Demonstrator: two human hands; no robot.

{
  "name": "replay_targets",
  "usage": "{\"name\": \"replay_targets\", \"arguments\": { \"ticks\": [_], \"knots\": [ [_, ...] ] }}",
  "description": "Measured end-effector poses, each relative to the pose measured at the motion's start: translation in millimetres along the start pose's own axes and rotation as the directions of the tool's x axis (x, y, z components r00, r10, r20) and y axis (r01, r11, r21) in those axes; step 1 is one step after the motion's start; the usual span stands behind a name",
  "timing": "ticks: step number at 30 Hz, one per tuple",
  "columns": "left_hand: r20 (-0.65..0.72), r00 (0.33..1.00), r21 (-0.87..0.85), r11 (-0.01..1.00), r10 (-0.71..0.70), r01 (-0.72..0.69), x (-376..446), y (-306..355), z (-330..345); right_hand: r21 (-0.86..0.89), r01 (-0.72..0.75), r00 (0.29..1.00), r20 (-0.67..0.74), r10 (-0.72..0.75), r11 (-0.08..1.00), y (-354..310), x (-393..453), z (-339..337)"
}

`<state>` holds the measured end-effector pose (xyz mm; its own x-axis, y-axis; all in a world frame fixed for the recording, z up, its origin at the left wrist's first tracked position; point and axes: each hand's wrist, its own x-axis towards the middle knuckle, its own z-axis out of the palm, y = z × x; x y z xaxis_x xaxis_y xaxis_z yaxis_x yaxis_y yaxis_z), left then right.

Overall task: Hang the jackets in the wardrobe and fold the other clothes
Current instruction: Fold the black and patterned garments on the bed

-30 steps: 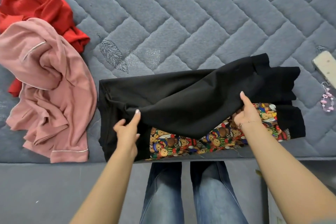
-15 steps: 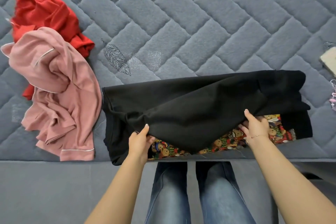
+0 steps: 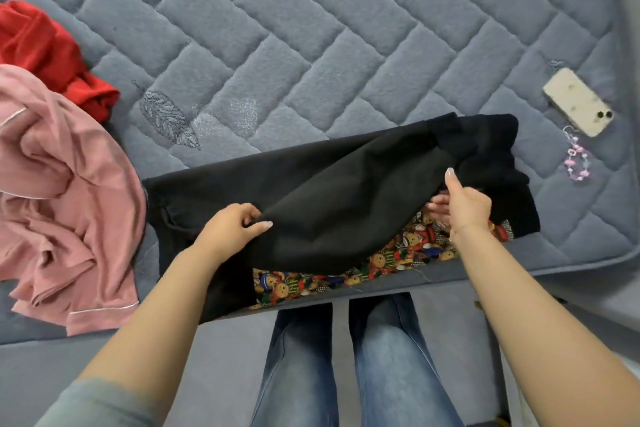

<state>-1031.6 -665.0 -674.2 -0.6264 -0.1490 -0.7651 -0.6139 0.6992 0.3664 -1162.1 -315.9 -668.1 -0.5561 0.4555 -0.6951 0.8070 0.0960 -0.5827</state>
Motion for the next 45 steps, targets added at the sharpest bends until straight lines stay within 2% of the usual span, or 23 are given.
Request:
{"name": "replay_targets", "arguments": {
  "ticks": [2,4,6,8,10,13,14,16,18,20,23,25,27,28,30,32,33,35,37,38,41,43,45],
  "knots": [
    [0.034,0.995,0.017,0.996,0.091,-0.091,0.8,-2.5,-5.5,-0.16,0.059,0.998,-0.022,-0.064,0.985,6.4,-0.5,-9.6],
    [0.032,0.99,0.004,0.991,0.137,-0.137,-2.8,-5.2,-11.2,-0.211,0.081,0.996,0.055,-0.071,0.974,14.4,-1.2,-18.6],
    [0.075,0.992,-0.061,0.993,0.106,-0.101,-6.5,-9.3,-12.7,-0.224,0.124,0.986,0.136,-0.095,0.967,17.8,-0.9,-21.5],
    [0.115,0.993,-0.173,0.984,-0.014,0.034,-8.9,-7.7,-11.0,-0.214,0.157,0.978,0.169,-0.121,0.964,14.2,3.1,-16.6],
    [0.105,0.988,-0.233,0.963,-0.117,0.139,-6.5,-4.4,-7.2,-0.135,0.087,0.987,0.143,-0.068,0.987,7.5,10.0,-5.0],
    [-0.021,0.999,-0.234,0.972,-0.024,0.019,-2.3,-1.3,-3.2,-0.062,-0.071,0.983,0.167,0.08,0.996,-3.5,14.9,9.0],
    [-0.065,0.998,-0.246,0.968,0.027,-0.043,-1.5,0.7,-3.7,-0.043,-0.077,0.983,0.165,0.083,0.996,-4.8,15.1,11.0],
    [-0.186,0.978,-0.305,0.941,0.09,-0.145,2.2,4.9,-8.1,0.031,0.05,0.99,0.129,-0.053,0.998,-3.5,11.4,7.3],
    [-0.318,0.943,-0.351,0.911,0.102,-0.217,7.7,13.6,-15.8,0.054,0.263,0.965,-0.006,-0.263,0.963,-2.1,-0.4,-7.3],
    [-0.408,0.907,-0.339,0.906,0.1,-0.252,16.4,31.7,-20.9,0.107,0.374,0.924,-0.13,-0.36,0.921,-0.2,-5.9,-25.6],
    [-0.519,0.843,-0.134,0.961,0.139,-0.241,37.4,65.4,-12.7,0.075,0.26,0.963,-0.091,-0.253,0.963,1.6,9.5,-43.1],
    [-0.536,0.84,0.066,0.996,0.085,-0.059,48.1,83.8,0.9,0.017,0.074,0.997,-0.037,-0.074,0.997,1.6,27.5,-47.6],
    [-0.578,0.81,0.008,0.993,-0.094,0.121,48.1,91.7,17.4,0.128,-0.105,0.994,-0.017,0.108,0.986,-0.5,39.9,-46.4],
    [-0.635,0.747,-0.101,0.98,-0.196,0.171,42.5,93.6,25.1,0.201,-0.175,0.983,-0.016,0.181,0.964,-0.9,43.3,-45.0],
    [-0.679,0.587,-0.416,0.89,-0.441,0.187,24.4,93.5,41.6,0.294,-0.244,0.967,0.007,0.253,0.924,0.5,45.9,-42.6],
    [-0.531,0.483,-0.734,0.663,-0.696,0.149,8.1,90.3,57.1,0.33,-0.262,0.965,0.075,0.251,0.907,2.2,46.6,-38.0],
    [-0.404,0.466,-0.844,0.517,-0.787,0.14,3.2,87.6,63.0,0.333,-0.264,0.964,0.085,0.25,0.905,2.6,47.3,-35.6],
    [-0.146,0.511,-0.974,0.214,-0.847,0.077,0.5,82.1,68.9,0.293,-0.248,0.968,0.033,0.25,0.923,-0.1,50.1,-32.2],
    [0.043,0.6,-0.996,-0.079,-0.799,-0.035,3.5,77.2,67.0,0.207,-0.186,0.98,-0.031,0.196,0.96,-3.9,54.1,-32.5],
    [0.089,0.63,-0.985,-0.16,-0.771,-0.057,6.3,73.9,64.5,0.173,-0.14,0.988,-0.044,0.15,0.975,-5.3,55.9,-34.1],
    [0.146,0.698,-0.984,-0.179,-0.701,0.026,7.0,62.9,58.3,0.135,-0.021,0.998,-0.057,0.029,0.991,-7.0,55.4,-46.8],
    [0.112,0.734,-0.993,-0.11,-0.67,0.051,2.0,55.2,56.7,0.159,0.032,0.997,-0.078,-0.02,0.987,-3.9,54.0,-59.0],
    [0.018,0.743,-1.0,-0.006,-0.67,0.019,-5.3,45.9,57.7,0.149,0.033,0.997,-0.078,-0.021,0.988,3.7,53.5,-67.8]
  ]
}}
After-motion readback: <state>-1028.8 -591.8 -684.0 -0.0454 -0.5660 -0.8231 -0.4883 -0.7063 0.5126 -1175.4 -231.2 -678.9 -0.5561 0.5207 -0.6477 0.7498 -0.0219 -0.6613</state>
